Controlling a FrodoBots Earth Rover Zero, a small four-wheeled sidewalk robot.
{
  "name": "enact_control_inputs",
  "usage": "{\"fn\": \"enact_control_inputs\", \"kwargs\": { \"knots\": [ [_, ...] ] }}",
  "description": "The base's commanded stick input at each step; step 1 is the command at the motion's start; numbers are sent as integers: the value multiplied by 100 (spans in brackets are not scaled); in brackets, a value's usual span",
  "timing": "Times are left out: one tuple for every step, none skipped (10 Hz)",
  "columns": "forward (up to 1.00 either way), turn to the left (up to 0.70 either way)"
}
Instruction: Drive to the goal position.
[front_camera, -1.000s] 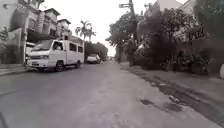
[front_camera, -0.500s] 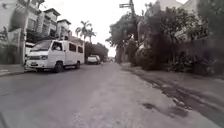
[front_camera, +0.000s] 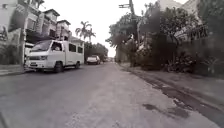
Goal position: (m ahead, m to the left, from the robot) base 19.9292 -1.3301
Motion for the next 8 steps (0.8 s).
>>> {"fn": "enact_control_inputs", "kwargs": {
  "knots": [
    [0,0],
    [0,0],
    [0,0],
    [0,0],
    [0,0],
    [0,0],
    [0,0],
    [0,0]
  ]
}}
